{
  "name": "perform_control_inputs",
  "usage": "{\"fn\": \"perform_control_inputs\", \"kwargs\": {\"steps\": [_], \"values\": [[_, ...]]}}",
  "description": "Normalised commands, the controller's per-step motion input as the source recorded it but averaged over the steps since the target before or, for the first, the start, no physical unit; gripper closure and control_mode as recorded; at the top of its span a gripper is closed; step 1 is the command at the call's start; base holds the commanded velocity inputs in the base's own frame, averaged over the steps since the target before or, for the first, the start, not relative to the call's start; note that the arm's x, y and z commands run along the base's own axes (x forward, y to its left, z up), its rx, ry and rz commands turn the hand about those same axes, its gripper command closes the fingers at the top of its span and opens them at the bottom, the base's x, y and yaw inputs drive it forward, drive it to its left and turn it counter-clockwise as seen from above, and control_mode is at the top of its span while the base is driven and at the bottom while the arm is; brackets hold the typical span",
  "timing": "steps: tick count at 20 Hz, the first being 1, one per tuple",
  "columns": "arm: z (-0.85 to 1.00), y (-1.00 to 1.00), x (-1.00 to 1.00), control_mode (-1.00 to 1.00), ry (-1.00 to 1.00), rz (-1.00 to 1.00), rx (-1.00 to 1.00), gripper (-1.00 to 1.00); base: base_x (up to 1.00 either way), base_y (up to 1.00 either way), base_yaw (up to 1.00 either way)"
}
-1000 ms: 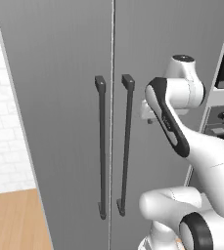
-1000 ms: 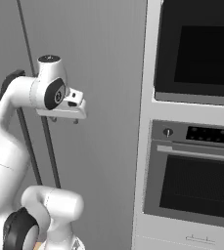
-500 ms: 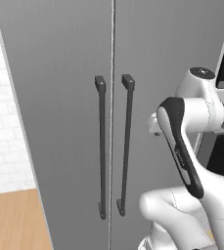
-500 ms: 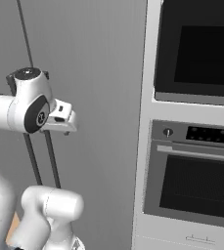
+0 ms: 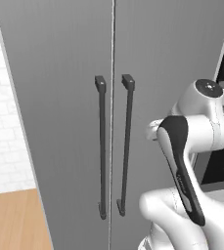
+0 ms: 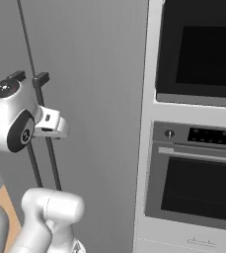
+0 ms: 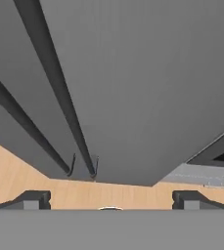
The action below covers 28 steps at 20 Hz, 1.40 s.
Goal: Take the strawberry from the fridge and place it on top of the pancake, located on the dining counter.
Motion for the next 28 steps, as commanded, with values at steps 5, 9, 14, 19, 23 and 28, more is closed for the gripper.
{"fn": "perform_control_inputs", "kwargs": {"steps": [5,9,14,19,23,28], "values": [[0.00,0.00,0.00,1.00,0.00,0.00,0.00,-1.00,-0.68,0.40,-0.01],[0.00,0.00,0.00,1.00,0.00,0.00,0.00,-1.00,-0.31,0.83,-0.06],[0.00,0.00,0.00,1.00,0.00,0.00,0.00,-1.00,-0.43,0.15,-0.03],[0.00,0.00,0.00,1.00,0.00,0.00,0.00,-1.00,-0.96,-0.10,0.00],[0.00,0.00,0.00,1.00,0.00,0.00,0.00,-1.00,-0.48,-0.06,0.00],[0.00,0.00,0.00,1.00,0.00,0.00,0.00,-1.00,0.32,-0.04,0.00]]}}
